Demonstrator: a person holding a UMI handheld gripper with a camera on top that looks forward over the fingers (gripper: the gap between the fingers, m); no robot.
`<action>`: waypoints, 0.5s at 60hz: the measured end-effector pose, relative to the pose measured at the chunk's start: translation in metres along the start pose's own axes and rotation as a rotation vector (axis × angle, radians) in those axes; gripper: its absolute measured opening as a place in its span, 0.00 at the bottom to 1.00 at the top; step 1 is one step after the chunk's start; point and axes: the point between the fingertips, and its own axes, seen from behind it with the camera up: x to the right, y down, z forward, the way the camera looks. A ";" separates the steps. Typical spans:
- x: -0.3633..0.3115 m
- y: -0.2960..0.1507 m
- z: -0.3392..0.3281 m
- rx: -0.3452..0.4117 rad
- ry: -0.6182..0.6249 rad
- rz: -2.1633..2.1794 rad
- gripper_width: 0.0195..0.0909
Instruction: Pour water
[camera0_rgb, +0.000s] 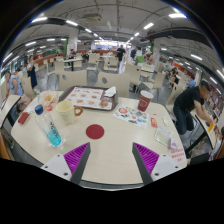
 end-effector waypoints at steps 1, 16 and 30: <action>0.000 0.001 0.000 -0.002 0.001 0.000 0.92; -0.049 0.037 -0.013 -0.035 0.032 0.019 0.91; -0.171 0.049 -0.016 0.017 -0.037 0.073 0.92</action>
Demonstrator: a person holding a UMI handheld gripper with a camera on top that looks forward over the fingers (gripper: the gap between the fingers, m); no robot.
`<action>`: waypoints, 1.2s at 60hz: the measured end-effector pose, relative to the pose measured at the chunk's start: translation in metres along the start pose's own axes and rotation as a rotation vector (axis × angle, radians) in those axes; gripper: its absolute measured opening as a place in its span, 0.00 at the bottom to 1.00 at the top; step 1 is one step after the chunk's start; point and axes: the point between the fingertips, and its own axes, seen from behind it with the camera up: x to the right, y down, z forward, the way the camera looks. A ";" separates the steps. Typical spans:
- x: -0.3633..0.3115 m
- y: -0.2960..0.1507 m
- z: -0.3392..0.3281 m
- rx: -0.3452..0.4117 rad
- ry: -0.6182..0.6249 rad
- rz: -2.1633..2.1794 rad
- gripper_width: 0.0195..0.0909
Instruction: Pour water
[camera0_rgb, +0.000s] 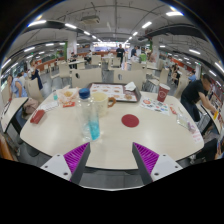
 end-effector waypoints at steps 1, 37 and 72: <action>-0.009 -0.001 0.001 0.008 -0.005 0.000 0.92; -0.075 -0.064 0.135 0.207 0.050 0.082 0.46; 0.059 -0.217 0.092 0.207 0.546 -0.573 0.28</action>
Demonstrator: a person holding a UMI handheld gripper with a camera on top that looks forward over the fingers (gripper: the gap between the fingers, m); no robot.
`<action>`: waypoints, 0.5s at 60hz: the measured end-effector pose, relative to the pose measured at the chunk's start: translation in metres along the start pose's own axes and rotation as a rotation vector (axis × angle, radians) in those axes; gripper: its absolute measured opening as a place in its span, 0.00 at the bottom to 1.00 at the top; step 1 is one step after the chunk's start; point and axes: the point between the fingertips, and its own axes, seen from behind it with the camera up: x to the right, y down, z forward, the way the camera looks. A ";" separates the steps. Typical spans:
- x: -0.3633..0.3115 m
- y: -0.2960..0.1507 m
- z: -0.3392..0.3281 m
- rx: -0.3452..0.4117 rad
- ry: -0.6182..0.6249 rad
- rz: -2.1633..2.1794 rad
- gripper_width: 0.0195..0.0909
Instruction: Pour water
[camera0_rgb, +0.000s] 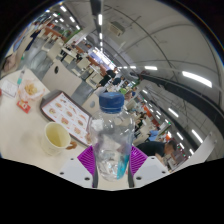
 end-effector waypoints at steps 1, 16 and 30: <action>0.004 -0.001 0.005 0.000 0.015 -0.047 0.28; 0.015 -0.012 0.067 0.001 0.191 -0.788 0.28; -0.014 -0.019 0.089 0.047 0.241 -1.242 0.28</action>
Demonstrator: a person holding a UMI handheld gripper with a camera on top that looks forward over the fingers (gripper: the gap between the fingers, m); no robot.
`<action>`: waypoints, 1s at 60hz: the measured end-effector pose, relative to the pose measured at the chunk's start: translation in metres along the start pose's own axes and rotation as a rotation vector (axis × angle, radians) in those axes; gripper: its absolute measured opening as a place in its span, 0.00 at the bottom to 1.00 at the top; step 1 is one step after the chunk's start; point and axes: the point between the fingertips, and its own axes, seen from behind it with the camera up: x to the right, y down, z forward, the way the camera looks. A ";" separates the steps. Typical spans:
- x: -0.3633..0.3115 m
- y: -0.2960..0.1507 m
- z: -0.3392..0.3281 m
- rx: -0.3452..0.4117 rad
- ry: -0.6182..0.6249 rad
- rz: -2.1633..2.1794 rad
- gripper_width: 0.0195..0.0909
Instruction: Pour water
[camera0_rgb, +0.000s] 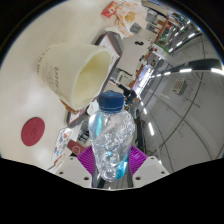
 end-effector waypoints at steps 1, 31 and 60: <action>-0.001 -0.002 0.000 0.003 0.000 -0.011 0.28; 0.016 0.018 -0.022 0.070 -0.213 0.835 0.29; -0.083 -0.008 -0.044 0.179 -0.650 1.774 0.29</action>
